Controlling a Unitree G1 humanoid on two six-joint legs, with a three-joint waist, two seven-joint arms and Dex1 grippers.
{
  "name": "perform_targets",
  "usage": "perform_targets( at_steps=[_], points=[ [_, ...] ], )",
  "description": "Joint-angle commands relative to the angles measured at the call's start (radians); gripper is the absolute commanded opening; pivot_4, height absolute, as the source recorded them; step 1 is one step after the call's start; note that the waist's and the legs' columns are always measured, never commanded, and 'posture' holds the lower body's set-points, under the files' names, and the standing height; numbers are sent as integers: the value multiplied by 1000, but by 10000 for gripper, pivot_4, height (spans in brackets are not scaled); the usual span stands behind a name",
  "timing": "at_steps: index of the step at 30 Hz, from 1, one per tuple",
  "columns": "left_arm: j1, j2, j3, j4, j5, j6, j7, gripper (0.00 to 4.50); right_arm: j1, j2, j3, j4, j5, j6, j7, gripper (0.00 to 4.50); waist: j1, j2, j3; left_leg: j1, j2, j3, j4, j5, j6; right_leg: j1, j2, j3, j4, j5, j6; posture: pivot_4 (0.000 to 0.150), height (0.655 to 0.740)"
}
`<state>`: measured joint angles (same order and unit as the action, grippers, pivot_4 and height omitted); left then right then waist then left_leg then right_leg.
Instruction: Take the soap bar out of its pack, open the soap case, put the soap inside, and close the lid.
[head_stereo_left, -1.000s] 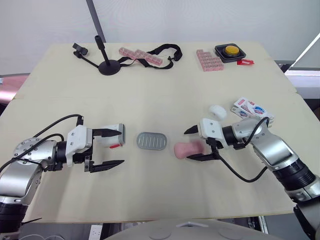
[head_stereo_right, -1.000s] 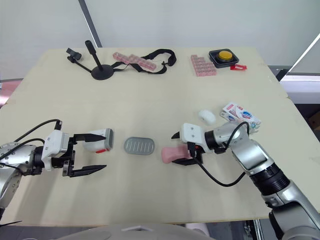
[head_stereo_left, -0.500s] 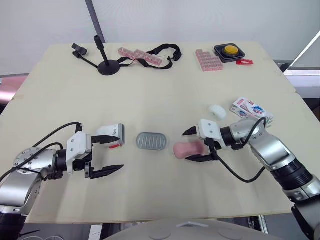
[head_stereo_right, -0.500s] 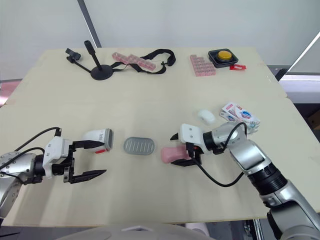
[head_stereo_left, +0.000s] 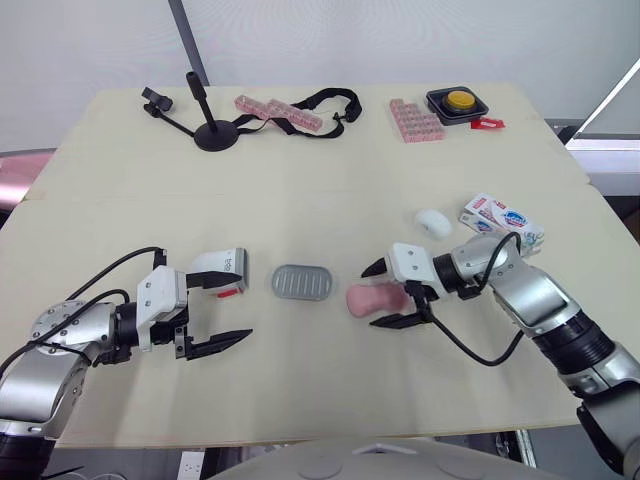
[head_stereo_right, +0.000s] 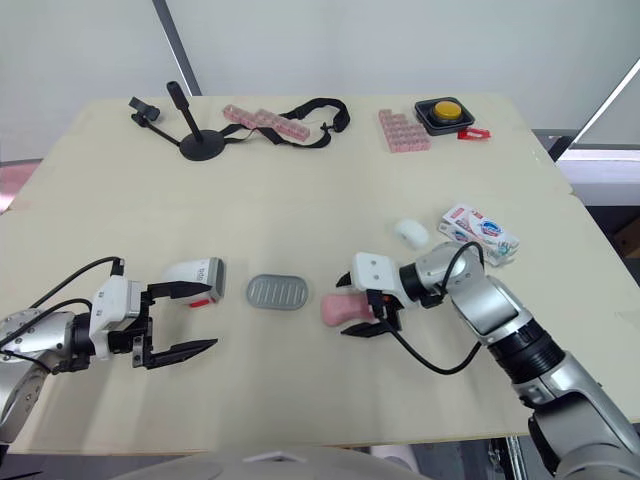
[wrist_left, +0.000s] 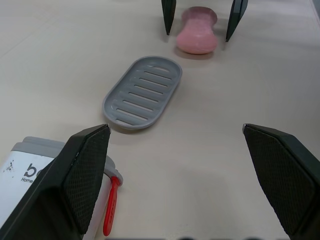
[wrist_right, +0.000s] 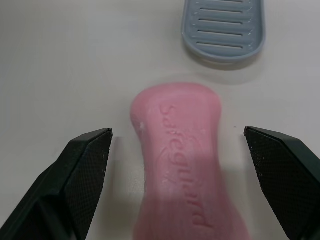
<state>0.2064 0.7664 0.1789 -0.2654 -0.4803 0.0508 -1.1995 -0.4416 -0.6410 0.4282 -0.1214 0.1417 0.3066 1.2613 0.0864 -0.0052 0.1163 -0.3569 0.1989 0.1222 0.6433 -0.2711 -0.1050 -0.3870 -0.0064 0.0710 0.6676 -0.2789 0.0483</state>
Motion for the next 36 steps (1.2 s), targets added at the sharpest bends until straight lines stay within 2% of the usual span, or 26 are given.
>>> perform_targets(
  at_steps=[1,6,15,23,30,36],
  points=[
    [6,-4,11,-33,-16,-6,4,44981,-15,-6,-5,3,-11,-14,6,45000,-1,0,0,0,0,0,0,0,0,0,0,0,0,0,0,1500,7400],
    [4,-10,10,-29,-13,-10,6,44981,-16,-2,-3,17,-24,-25,4,45000,-2,0,0,0,0,0,0,0,0,0,0,0,0,0,0,1500,7400],
    [6,-17,10,-19,-5,-19,9,45000,-7,1,-1,31,-38,-52,11,17989,-2,-1,-1,0,0,0,0,0,0,0,0,0,1,0,0,1500,7400],
    [10,-22,16,-4,3,-32,6,45000,-34,-2,-22,5,-13,-50,30,17504,-3,-1,-1,0,0,0,0,1,0,0,-1,0,1,0,0,1500,7400],
    [1,9,63,52,-10,-54,-24,45000,-180,90,-32,-63,47,177,-25,17504,-9,-1,-1,0,1,0,0,1,-1,0,1,1,3,0,0,1500,7400],
    [-27,27,90,69,-22,-49,-31,45000,-279,217,49,-46,3,313,-120,17504,2,-1,-1,4,0,0,0,1,-1,-1,2,0,3,0,0,1500,7400]
  ],
)
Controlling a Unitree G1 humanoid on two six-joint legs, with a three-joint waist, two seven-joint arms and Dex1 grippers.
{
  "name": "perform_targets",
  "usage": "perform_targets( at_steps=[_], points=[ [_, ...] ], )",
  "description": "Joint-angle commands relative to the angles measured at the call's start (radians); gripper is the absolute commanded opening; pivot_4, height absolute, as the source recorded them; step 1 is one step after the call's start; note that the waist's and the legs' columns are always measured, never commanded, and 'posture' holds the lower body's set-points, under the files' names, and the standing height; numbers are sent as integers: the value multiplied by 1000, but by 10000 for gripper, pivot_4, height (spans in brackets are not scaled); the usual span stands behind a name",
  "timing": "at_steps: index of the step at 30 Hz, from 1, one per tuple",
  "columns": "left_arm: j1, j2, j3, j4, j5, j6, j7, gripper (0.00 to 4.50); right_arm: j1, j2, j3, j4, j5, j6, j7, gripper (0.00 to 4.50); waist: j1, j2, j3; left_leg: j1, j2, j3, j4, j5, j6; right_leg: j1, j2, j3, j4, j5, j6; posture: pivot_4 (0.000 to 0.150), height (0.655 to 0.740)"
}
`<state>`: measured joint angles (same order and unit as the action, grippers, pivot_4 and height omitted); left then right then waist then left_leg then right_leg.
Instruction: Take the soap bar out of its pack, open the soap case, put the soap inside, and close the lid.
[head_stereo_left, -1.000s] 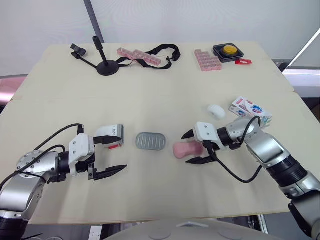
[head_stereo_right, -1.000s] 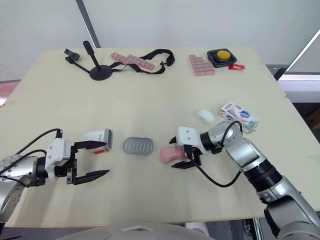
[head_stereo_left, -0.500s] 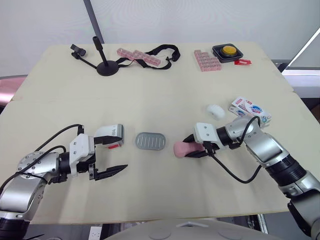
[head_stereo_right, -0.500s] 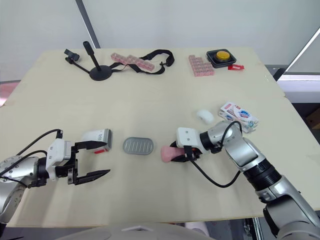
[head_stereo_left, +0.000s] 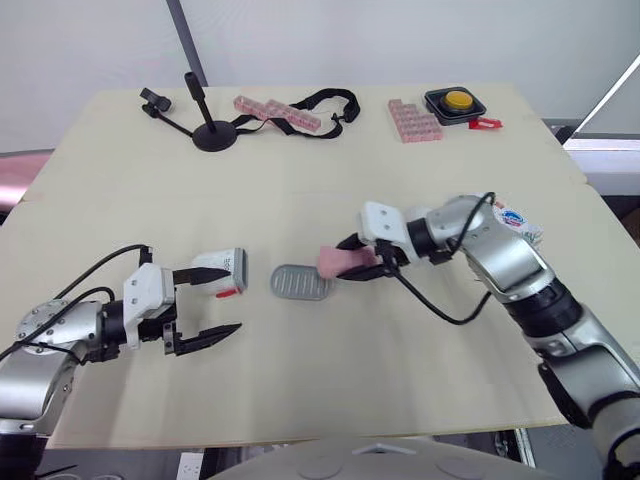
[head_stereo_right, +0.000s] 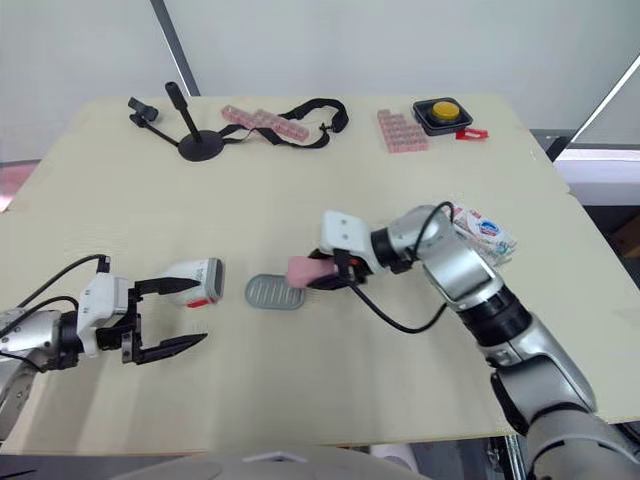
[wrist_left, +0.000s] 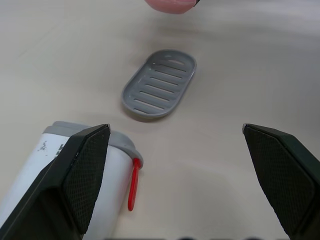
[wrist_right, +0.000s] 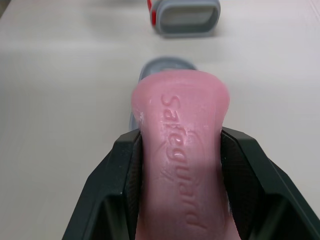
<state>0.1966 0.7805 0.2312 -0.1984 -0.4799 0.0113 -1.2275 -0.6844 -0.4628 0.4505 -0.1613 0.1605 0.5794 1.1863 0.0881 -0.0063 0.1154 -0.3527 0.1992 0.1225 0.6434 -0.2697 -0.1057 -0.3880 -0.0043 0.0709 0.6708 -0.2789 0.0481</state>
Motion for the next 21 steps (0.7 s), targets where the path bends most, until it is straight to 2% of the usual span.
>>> perform_targets(
  at_steps=[1,6,21],
  points=[
    [-21,13,39,4,-22,-9,-3,45000,-45,55,39,2,-23,48,-58,17504,0,0,0,0,0,0,0,0,0,0,0,0,0,0,0,1500,7400],
    [-30,8,49,-9,-34,10,12,45000,-69,141,108,49,-66,79,-134,17504,-5,0,0,0,0,0,0,0,0,0,0,0,0,0,0,1500,7400],
    [-32,3,31,-58,-38,50,30,45000,-79,191,167,111,-97,92,-161,17504,-7,0,0,0,0,0,0,0,-1,0,0,-1,1,0,0,1500,7400]
  ],
)
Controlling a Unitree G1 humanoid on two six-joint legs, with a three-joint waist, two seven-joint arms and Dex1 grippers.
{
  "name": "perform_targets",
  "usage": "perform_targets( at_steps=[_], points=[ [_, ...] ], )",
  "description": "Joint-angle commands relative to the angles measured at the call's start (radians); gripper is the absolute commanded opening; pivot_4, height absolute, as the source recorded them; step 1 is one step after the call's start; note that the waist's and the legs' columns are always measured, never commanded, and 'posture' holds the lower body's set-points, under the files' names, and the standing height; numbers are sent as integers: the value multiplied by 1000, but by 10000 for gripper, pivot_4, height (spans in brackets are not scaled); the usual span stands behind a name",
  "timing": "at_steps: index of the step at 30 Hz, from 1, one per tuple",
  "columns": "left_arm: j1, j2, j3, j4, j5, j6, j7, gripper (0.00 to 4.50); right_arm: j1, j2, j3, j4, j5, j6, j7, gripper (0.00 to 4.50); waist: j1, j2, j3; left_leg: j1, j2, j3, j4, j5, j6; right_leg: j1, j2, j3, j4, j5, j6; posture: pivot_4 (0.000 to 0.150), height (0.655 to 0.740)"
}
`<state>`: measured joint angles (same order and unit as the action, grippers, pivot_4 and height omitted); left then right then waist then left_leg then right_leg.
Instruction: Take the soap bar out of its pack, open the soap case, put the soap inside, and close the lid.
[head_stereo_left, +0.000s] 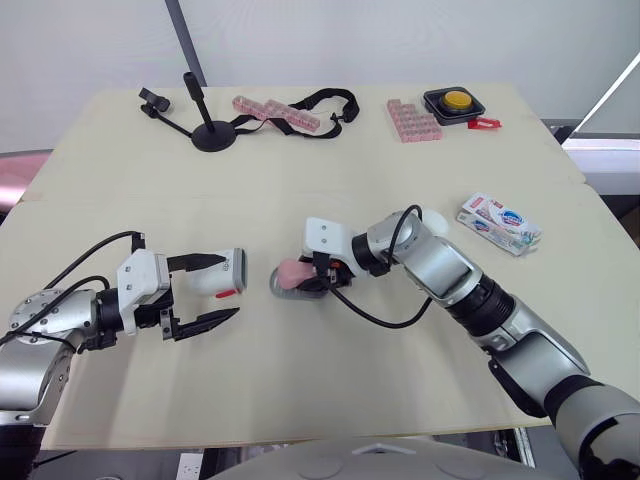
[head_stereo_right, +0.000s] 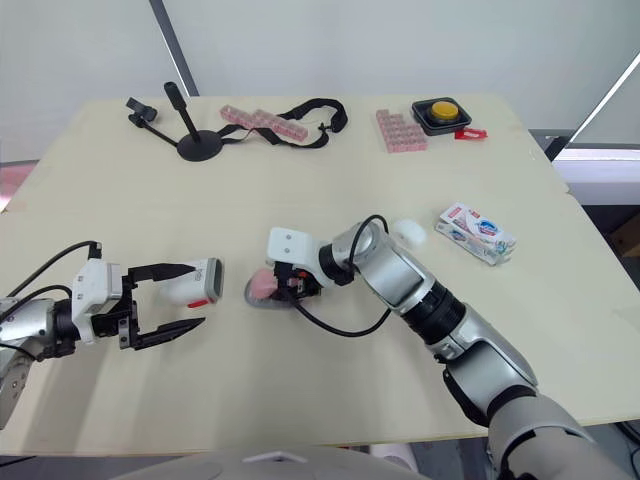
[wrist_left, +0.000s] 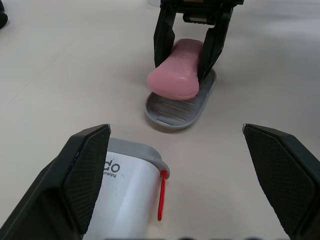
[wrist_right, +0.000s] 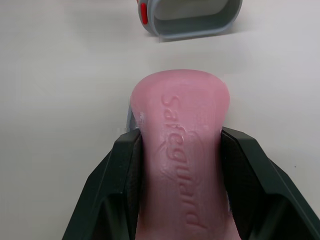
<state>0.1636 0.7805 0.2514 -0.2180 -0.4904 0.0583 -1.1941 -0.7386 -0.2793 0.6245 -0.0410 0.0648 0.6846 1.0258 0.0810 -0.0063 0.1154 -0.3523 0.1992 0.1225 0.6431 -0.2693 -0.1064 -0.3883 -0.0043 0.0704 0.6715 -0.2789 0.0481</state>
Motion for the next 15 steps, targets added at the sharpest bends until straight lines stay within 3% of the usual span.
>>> perform_targets(
  at_steps=[1,15],
  points=[
    [2,3,11,-41,-27,4,-3,45000,-24,10,-6,-8,-1,-13,-1,17504,0,0,0,0,0,0,0,0,0,0,0,0,0,0,0,1500,7400],
    [21,0,9,-60,-19,10,11,45000,-28,39,-5,-10,9,19,7,17504,0,0,0,0,0,0,0,0,0,0,0,0,0,0,0,1500,7400]
  ],
)
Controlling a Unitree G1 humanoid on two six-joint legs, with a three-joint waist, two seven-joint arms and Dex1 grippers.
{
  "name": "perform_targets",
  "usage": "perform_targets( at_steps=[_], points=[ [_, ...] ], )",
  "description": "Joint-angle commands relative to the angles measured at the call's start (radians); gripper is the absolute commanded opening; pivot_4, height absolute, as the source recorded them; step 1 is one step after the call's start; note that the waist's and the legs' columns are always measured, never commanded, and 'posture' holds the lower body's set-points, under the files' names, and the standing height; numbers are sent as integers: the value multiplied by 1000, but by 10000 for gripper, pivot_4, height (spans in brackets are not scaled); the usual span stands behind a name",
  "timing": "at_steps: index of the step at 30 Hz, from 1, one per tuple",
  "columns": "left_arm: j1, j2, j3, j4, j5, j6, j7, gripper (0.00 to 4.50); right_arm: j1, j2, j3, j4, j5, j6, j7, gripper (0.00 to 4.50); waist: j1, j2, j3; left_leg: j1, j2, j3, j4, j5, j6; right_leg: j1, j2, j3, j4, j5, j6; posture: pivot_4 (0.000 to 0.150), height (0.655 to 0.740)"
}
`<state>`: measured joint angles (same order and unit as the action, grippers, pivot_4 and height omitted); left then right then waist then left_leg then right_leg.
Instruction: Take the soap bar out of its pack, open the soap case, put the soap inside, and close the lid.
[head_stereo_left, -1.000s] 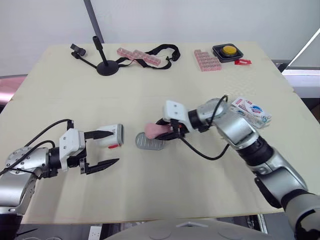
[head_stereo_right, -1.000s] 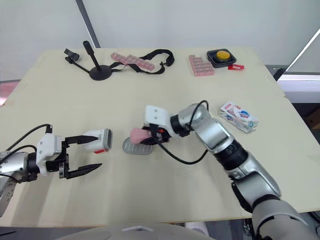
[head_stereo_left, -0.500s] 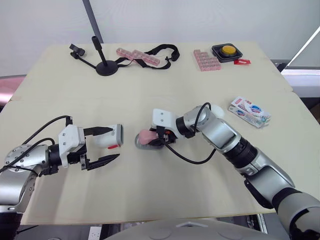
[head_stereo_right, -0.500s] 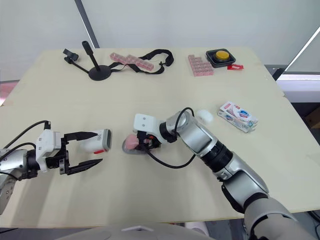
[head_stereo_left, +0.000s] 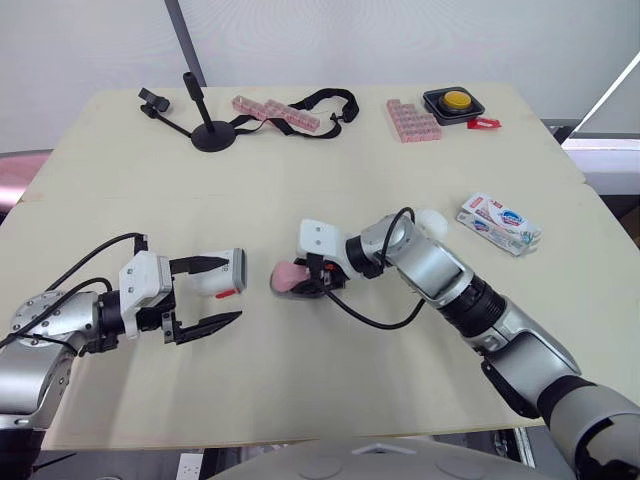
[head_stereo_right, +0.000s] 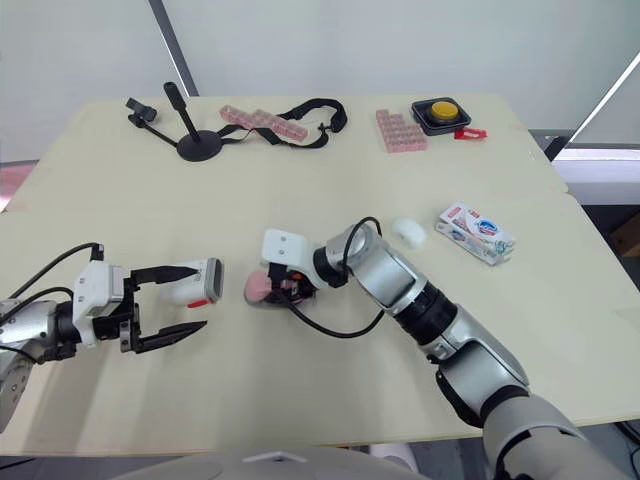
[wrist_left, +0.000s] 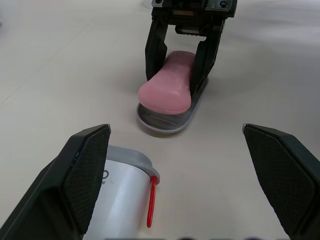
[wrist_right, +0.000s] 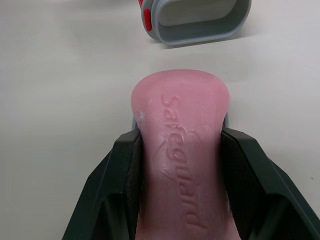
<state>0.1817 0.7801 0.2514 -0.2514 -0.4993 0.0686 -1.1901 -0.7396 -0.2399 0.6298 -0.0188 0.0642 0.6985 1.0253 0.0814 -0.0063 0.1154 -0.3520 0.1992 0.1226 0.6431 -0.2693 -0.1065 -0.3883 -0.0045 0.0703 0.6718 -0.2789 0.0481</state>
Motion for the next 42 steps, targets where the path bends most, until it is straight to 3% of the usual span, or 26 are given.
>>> perform_targets(
  at_steps=[1,3,8,16,22,30,42],
  points=[
    [4,0,8,-28,-9,0,8,45000,-27,-1,-10,-33,9,7,8,17504,0,0,0,0,0,0,0,0,0,0,0,0,0,0,0,1500,7400],
    [3,-1,5,-29,-8,-1,10,45000,-27,-4,-10,-35,11,13,11,27644,0,0,0,0,0,0,0,0,0,0,0,0,0,0,0,1500,7400],
    [-1,-4,-4,-23,-4,-5,11,45000,-23,-11,-22,-47,15,-1,14,44045,0,0,0,0,0,0,0,0,0,0,0,0,0,0,0,1500,7400],
    [-12,-13,-9,-7,4,-17,19,45000,20,-30,-187,-85,84,-113,-11,44613,1,0,0,0,0,0,0,0,0,0,0,0,1,0,0,1500,7400],
    [-12,-6,5,7,1,-24,17,45000,149,-83,-324,-159,201,-207,31,44613,7,-1,-1,0,0,0,0,0,0,0,0,0,1,0,0,1500,7400],
    [-45,56,54,150,24,-82,-48,45000,528,-266,-536,-240,354,-524,217,44613,13,-2,-1,0,0,0,-1,0,0,1,-4,1,-2,0,0,1500,7400],
    [-88,80,82,270,33,-118,-64,45000,673,-380,-664,-161,409,-670,289,44613,1,-2,-1,-5,0,0,-1,1,1,2,-4,1,-3,0,-1,1500,7400]
  ],
)
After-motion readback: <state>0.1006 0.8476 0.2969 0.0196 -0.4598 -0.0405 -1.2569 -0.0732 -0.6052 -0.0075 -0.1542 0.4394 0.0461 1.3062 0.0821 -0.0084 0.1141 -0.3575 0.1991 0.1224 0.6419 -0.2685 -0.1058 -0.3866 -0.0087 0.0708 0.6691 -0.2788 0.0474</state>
